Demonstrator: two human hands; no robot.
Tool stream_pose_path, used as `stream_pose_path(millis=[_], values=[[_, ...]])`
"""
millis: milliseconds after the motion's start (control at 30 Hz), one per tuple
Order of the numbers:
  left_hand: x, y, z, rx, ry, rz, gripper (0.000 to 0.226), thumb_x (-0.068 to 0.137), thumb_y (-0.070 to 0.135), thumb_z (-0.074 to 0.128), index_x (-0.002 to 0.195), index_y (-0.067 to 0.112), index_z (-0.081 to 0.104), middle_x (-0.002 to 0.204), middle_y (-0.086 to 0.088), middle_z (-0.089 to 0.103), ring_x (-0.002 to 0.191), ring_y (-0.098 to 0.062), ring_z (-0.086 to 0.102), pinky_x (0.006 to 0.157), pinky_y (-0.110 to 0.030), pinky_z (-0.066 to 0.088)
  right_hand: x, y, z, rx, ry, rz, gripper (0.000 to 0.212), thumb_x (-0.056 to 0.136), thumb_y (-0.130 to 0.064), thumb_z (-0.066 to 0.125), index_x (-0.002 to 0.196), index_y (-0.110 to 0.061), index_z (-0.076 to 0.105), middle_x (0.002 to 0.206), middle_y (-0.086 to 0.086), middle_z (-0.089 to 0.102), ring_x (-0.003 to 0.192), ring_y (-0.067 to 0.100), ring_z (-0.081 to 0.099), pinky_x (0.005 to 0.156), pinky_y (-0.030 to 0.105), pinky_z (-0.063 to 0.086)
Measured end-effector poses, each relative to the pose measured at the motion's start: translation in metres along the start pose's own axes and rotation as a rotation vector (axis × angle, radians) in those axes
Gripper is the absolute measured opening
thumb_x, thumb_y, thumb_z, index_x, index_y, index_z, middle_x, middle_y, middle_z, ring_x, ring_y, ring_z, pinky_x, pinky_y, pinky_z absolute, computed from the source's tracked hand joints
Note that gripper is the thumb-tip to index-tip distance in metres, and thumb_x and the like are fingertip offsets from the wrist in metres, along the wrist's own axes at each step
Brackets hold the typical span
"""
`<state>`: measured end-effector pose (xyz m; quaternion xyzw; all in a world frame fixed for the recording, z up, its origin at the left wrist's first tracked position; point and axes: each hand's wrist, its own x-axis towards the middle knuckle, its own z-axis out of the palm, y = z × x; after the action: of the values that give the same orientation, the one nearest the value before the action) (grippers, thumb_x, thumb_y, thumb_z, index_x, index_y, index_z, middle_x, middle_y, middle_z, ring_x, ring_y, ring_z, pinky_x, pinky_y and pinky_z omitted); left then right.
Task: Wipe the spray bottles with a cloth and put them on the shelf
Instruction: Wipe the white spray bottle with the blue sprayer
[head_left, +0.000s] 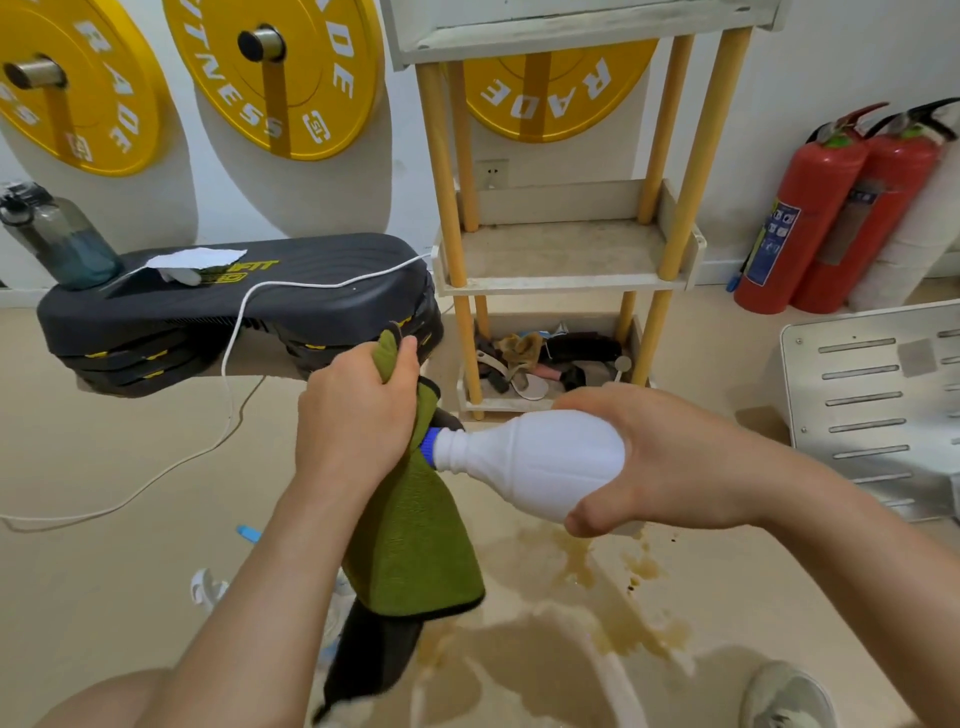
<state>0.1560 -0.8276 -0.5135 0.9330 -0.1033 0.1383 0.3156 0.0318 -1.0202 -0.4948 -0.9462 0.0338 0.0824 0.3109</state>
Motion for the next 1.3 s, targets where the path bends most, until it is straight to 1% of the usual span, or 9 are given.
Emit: stream_pose_path(millis=[267, 333, 433, 700, 800, 900, 1000, 1100, 1300], values=[[-0.001, -0.005, -0.006, -0.066, 0.187, 0.126, 0.041, 0.103, 0.037, 0.043, 0.065, 0.021, 0.042, 0.057, 0.005, 0.046, 0.057, -0.025, 0.045, 0.056, -0.035, 0.021, 0.001, 0.009, -0.003, 0.304, 0.041, 0.149, 0.049, 0.063, -0.04, 0.086, 0.105, -0.035, 0.061, 0.099, -0.007, 0.062, 0.087, 0.014, 0.064, 0.06, 0.029, 0.057], [-0.012, 0.008, 0.005, -0.173, 0.039, 0.157, 0.031, 0.103, 0.04, 0.042, 0.089, 0.023, 0.063, 0.089, -0.002, 0.068, 0.096, -0.03, 0.061, 0.075, -0.032, 0.037, 0.005, 0.0, 0.008, 0.346, 0.06, 0.154, 0.051, 0.061, -0.042, 0.086, 0.104, -0.032, 0.062, 0.099, -0.005, 0.062, 0.085, 0.016, 0.065, 0.058, 0.033, 0.06], [-0.034, 0.022, 0.03, -0.19, -0.152, 0.282, 0.061, 0.096, 0.05, 0.033, 0.136, 0.012, 0.057, 0.142, -0.005, 0.055, 0.135, 0.002, 0.028, 0.117, -0.036, 0.019, 0.013, -0.006, 0.028, 0.356, 0.095, 0.17, 0.052, 0.057, -0.046, 0.084, 0.1, -0.027, 0.062, 0.096, -0.002, 0.064, 0.084, 0.019, 0.065, 0.064, 0.044, 0.061], [-0.046, 0.03, 0.035, -0.353, -0.205, 0.572, 0.048, 0.096, 0.045, 0.036, 0.117, 0.017, 0.07, 0.123, 0.006, 0.067, 0.123, -0.001, 0.051, 0.114, -0.018, 0.019, 0.024, -0.01, 0.047, 0.598, 0.225, 0.117, 0.016, 0.068, -0.021, 0.064, 0.083, -0.017, 0.067, 0.068, 0.003, 0.071, 0.064, 0.016, 0.065, 0.066, 0.05, 0.061], [-0.032, 0.026, 0.029, -0.398, -0.194, 0.441, 0.041, 0.095, 0.046, 0.037, 0.095, 0.02, 0.069, 0.097, 0.011, 0.068, 0.094, 0.006, 0.054, 0.098, -0.024, 0.036, 0.023, -0.016, 0.047, 0.535, 0.247, 0.196, 0.043, 0.061, -0.041, 0.08, 0.095, -0.024, 0.06, 0.089, -0.002, 0.068, 0.082, 0.017, 0.066, 0.071, 0.049, 0.061], [-0.025, 0.023, 0.031, -0.501, -0.211, 0.174, 0.058, 0.091, 0.058, 0.037, 0.079, 0.005, 0.06, 0.082, -0.013, 0.063, 0.08, -0.015, 0.056, 0.079, -0.048, 0.045, 0.02, -0.021, 0.052, 0.604, 0.207, 0.248, 0.058, 0.054, -0.047, 0.08, 0.103, -0.024, 0.059, 0.099, 0.0, 0.065, 0.088, 0.022, 0.067, 0.064, 0.047, 0.062], [-0.039, 0.031, 0.034, -0.754, -0.217, 0.072, 0.067, 0.089, 0.061, 0.041, 0.092, -0.001, 0.066, 0.091, -0.022, 0.067, 0.09, -0.032, 0.063, 0.085, -0.052, 0.05, 0.025, -0.019, 0.056, 1.004, 0.222, 0.328, 0.045, 0.071, -0.029, 0.08, 0.11, -0.015, 0.063, 0.104, 0.01, 0.069, 0.085, 0.026, 0.071, 0.062, 0.039, 0.062], [-0.058, 0.045, 0.031, -0.943, -0.207, -0.102, 0.048, 0.103, 0.042, 0.043, 0.1, 0.005, 0.074, 0.093, -0.011, 0.076, 0.09, -0.02, 0.071, 0.084, -0.033, 0.056, 0.029, -0.016, 0.048, 1.426, 0.27, 0.365, 0.033, 0.085, -0.026, 0.066, 0.113, -0.009, 0.065, 0.103, 0.016, 0.071, 0.08, 0.026, 0.072, 0.074, 0.047, 0.062], [-0.031, 0.024, 0.008, -1.142, -0.066, -0.654, 0.03, 0.101, 0.03, 0.052, 0.087, 0.009, 0.069, 0.075, -0.008, 0.074, 0.07, -0.024, 0.073, 0.073, -0.045, 0.06, 0.031, 0.005, 0.039, 1.606, 0.417, 0.352, 0.033, 0.085, -0.045, 0.065, 0.111, -0.025, 0.06, 0.115, 0.009, 0.071, 0.106, 0.023, 0.067, 0.083, 0.038, 0.054]])
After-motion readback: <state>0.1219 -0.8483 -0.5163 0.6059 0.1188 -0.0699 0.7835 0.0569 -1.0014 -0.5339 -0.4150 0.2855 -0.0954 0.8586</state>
